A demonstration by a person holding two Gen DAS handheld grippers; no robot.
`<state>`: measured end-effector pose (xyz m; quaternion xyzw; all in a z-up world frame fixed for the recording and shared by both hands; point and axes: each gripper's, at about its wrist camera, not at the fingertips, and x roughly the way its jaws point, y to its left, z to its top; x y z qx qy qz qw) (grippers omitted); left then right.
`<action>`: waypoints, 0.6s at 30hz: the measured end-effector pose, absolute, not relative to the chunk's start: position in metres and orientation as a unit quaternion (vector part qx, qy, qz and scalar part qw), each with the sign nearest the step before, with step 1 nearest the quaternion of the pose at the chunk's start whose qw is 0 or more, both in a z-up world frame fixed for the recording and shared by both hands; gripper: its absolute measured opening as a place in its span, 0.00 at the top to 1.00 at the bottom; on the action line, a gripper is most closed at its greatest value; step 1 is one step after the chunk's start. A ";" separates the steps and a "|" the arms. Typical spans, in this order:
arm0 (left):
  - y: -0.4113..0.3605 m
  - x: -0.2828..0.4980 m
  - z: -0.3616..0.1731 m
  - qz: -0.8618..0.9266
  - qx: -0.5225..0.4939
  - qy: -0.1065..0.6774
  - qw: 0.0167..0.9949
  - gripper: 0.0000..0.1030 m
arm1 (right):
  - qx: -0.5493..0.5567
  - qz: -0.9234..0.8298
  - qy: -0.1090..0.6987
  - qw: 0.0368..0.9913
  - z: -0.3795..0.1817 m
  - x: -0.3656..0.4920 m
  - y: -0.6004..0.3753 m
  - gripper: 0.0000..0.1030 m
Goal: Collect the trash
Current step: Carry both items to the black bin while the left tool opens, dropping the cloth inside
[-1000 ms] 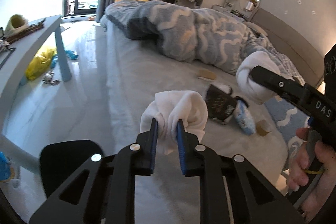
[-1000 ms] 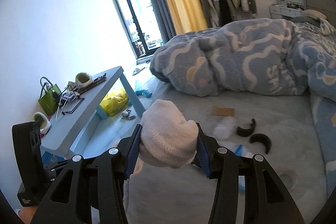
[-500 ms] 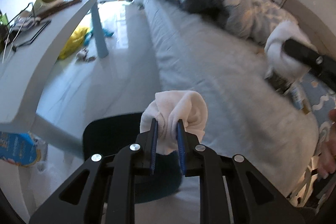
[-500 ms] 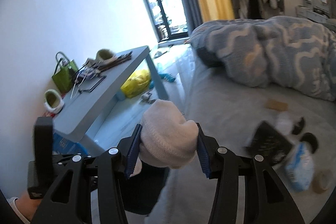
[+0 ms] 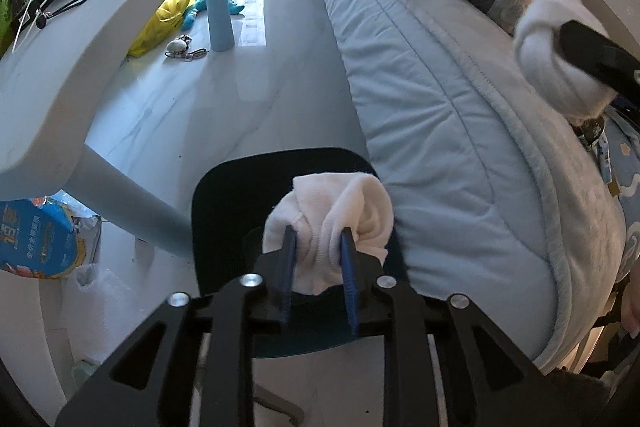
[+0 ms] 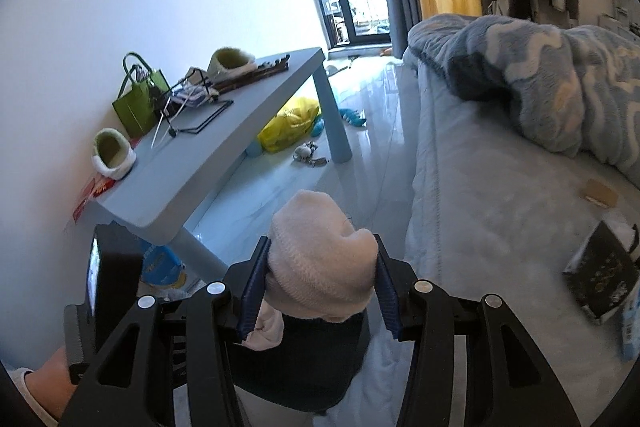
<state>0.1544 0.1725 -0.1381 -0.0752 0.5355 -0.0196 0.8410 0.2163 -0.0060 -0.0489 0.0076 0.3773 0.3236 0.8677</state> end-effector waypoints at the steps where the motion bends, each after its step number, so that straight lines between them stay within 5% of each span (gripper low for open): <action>1: 0.175 0.153 -0.138 -0.018 -0.076 0.534 0.842 0.69 | 0.005 0.324 0.381 0.866 -0.051 0.217 -0.002 0.52; 6: 0.187 0.145 -0.130 -0.011 -0.078 0.516 0.853 0.41 | -0.020 0.321 0.400 0.858 -0.068 0.219 0.018 0.52; 18: 0.224 0.124 -0.069 0.026 -0.085 0.397 0.913 0.26 | -0.041 0.314 0.456 0.832 -0.119 0.227 0.056 0.52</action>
